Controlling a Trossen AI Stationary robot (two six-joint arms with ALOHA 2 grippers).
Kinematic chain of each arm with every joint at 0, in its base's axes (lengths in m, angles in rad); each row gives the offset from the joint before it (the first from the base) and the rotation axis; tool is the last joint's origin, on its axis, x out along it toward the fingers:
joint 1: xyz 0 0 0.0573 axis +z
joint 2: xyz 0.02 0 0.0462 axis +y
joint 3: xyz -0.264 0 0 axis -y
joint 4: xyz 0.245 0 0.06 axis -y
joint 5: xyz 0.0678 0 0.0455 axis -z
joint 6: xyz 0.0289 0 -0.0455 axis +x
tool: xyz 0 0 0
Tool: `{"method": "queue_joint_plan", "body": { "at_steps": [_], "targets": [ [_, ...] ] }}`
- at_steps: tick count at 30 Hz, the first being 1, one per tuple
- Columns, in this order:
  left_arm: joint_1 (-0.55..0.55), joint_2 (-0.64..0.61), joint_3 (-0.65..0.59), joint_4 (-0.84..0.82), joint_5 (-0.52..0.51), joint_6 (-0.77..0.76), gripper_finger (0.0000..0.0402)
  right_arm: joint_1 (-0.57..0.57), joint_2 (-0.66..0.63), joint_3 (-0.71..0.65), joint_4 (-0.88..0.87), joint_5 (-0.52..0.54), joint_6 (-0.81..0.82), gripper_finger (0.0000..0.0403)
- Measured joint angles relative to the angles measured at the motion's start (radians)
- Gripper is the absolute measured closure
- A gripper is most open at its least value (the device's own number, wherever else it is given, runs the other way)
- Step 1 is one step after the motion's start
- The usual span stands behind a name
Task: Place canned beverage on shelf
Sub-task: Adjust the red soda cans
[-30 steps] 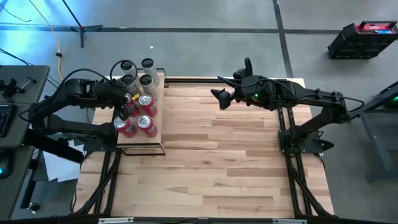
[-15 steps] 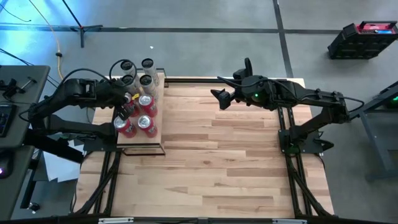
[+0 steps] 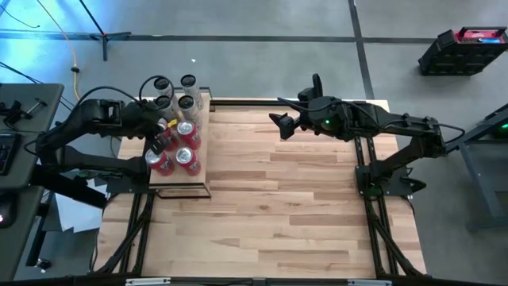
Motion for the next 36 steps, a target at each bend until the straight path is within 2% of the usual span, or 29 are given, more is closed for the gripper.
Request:
{"method": "queue_joint_plan", "body": {
  "at_steps": [5,12,20,28,36],
  "targets": [
    [-0.001,0.0,0.047,-0.001,0.003,0.0,0.0401,0.0,0.0,0.0,0.002,0.026,0.0,0.0011],
    [0.0,-0.013,0.053,0.003,0.017,-0.029,0.0402,0.0,0.0,0.0,0.008,0.026,0.005,0.0011],
    [0.0,-0.007,0.013,0.007,0.047,-0.062,0.0401,0.0,0.0,0.0,0.008,-0.001,0.03,0.0011],
    [0.0,0.016,0.002,0.015,0.028,-0.043,0.0402,0.0,0.0,0.0,0.008,-0.046,0.031,0.0011],
    [0.0,0.016,0.001,0.012,0.017,-0.043,0.0402,0.0,0.0,0.0,0.008,-0.046,0.031,0.0011]
  ]
}}
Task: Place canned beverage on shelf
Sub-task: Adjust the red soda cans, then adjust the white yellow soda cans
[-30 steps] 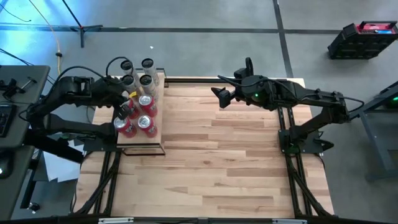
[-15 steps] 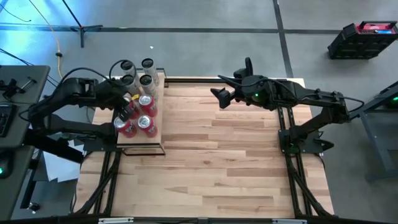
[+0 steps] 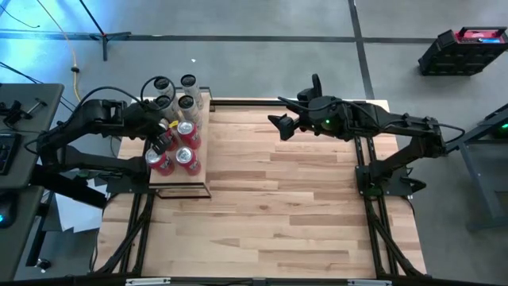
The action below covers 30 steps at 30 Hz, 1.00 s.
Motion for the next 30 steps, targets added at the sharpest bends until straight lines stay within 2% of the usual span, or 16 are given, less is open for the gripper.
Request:
{"method": "queue_joint_plan", "body": {
  "at_steps": [10,17,22,26,30],
  "targets": [
    [0.0,0.001,0.005,-0.001,0.001,0.0,0.0402,0.0,0.0,0.0,0.0,0.0,0.0,0.0011],
    [0.0,0.001,0.052,-0.005,0.004,0.004,0.0401,0.0,0.0,0.0,0.0,0.0,0.001,0.0011],
    [0.0,-0.004,0.094,0.007,0.033,0.06,0.0402,0.0,0.0,0.0,0.0,0.001,0.052,0.0011],
    [0.0,-0.031,0.099,0.091,0.063,0.083,0.0401,-0.01,0.0,0.0,0.001,0.004,0.036,0.0011],
    [0.0,-0.082,0.099,0.25,0.129,0.142,0.0402,-0.037,0.0,0.0,0.026,0.008,0.04,0.0011]
  ]
}}
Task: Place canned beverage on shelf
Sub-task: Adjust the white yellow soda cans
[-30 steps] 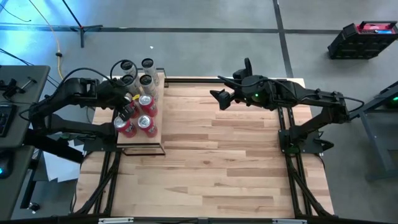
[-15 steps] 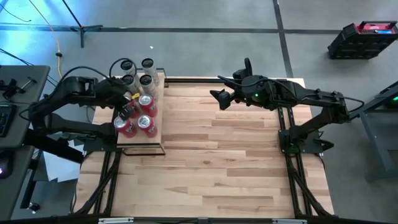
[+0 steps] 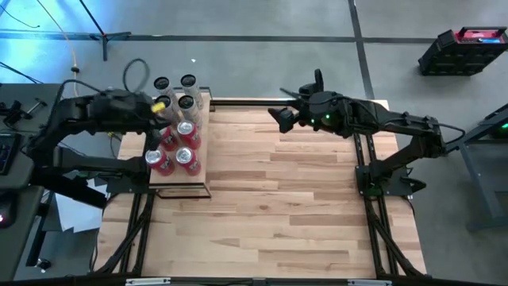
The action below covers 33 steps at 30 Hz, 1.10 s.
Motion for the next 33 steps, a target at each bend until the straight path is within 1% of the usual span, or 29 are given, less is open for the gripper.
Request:
{"method": "queue_joint_plan", "body": {
  "at_steps": [4,7,10,12,14,16,19,22,27,30,33],
  "targets": [
    [0.0,-0.061,0.0,0.174,0.089,0.084,0.0402,-0.036,0.0,0.0,0.072,-0.001,-0.021,0.0011],
    [0.0,-0.106,0.0,0.287,0.161,0.137,0.0401,-0.053,0.0,0.0,0.122,-0.001,0.024,0.0011],
    [0.0,-0.145,-0.003,0.381,0.217,0.168,0.0401,-0.067,0.0,0.0,0.171,-0.026,0.007,0.0011],
    [0.0,-0.166,-0.006,0.429,0.254,0.211,0.0401,-0.071,0.0,0.0,0.192,-0.065,-0.072,0.0011],
    [0.0,-0.181,-0.006,0.485,0.296,0.241,0.0401,-0.058,0.0,0.0,0.211,-0.07,-0.199,0.0011],
    [0.0,-0.193,-0.006,0.532,0.338,0.243,0.0401,-0.036,0.0,0.0,0.224,-0.042,-0.314,0.0011],
    [0.0,-0.209,-0.006,0.567,0.409,0.246,0.0402,-0.007,0.0,0.0,0.24,0.022,-0.403,0.0011],
    [0.0,-0.217,-0.006,0.587,0.425,0.234,0.0401,0.006,0.0,0.0,0.254,0.029,-0.452,0.0011],
    [0.0,-0.216,-0.006,0.592,0.425,0.194,0.0401,0.025,0.0,0.0,0.279,-0.017,-0.497,0.0011],
    [0.0,-0.201,-0.006,0.656,0.427,0.172,0.0402,0.037,0.0,0.0,0.303,-0.018,-0.541,0.0011],
    [0.0,-0.176,-0.006,0.733,0.492,0.143,0.0402,0.051,-0.008,0.0,0.344,-0.018,-0.608,0.0011]
  ]
}}
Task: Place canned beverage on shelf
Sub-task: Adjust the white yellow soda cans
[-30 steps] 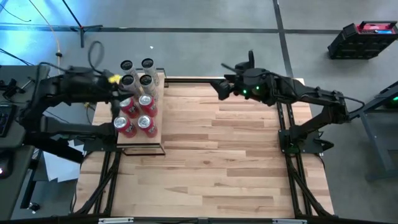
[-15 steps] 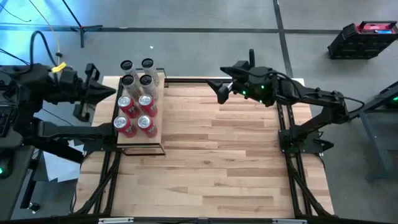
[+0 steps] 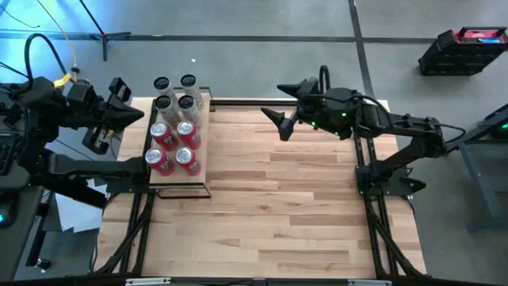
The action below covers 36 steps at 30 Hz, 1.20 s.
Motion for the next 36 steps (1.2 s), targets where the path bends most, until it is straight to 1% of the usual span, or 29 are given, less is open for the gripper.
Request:
{"method": "queue_joint_plan", "body": {
  "at_steps": [2,6,11,14,17,21,23,26,29,32,33,36],
  "targets": [
    [0.0,0.014,0.0,0.018,0.031,-0.004,0.0401,0.005,-0.006,0.0,0.037,-0.005,-0.035,0.0011],
    [0.0,0.051,0.0,0.064,0.016,-0.037,0.0401,0.005,-0.009,0.0,0.041,-0.085,-0.049,0.0011],
    [0.0,0.118,0.0,0.137,0.015,-0.063,0.0401,0.009,-0.016,0.0,0.043,-0.085,-0.093,0.0011],
    [-0.006,0.148,0.0,0.137,-0.003,-0.072,0.0401,0.003,-0.026,0.0,0.043,-0.084,-0.095,0.0011],
    [-0.009,0.158,0.0,0.039,-0.133,-0.076,0.0402,0.003,-0.029,0.0,0.024,-0.086,-0.095,0.0011],
    [-0.009,0.15,0.005,-0.138,-0.345,-0.085,0.0401,0.004,-0.029,0.0,-0.021,-0.088,-0.079,0.0011],
    [-0.009,0.142,0.022,-0.219,-0.469,-0.081,0.0401,0.002,-0.029,0.0,-0.052,-0.084,-0.062,0.0011],
    [-0.008,0.136,0.039,-0.393,-0.628,-0.067,0.0401,-0.014,-0.029,0.0,-0.085,-0.077,-0.044,0.0011],
    [-0.008,0.14,0.036,-0.532,-0.732,-0.068,0.0401,-0.031,-0.029,0.0,-0.097,-0.077,-0.024,0.0011],
    [-0.008,0.149,0.024,-0.615,-0.853,-0.091,0.0401,-0.043,-0.028,0.0,-0.097,-0.081,-0.016,0.0011],
    [-0.008,0.151,0.018,-0.641,-0.878,-0.092,0.0402,-0.044,-0.027,0.0,-0.097,-0.082,-0.016,0.0011],
    [-0.008,0.16,0.01,-0.699,-0.902,-0.092,0.0402,-0.044,-0.027,0.0,-0.097,-0.083,-0.016,0.0011]
  ]
}}
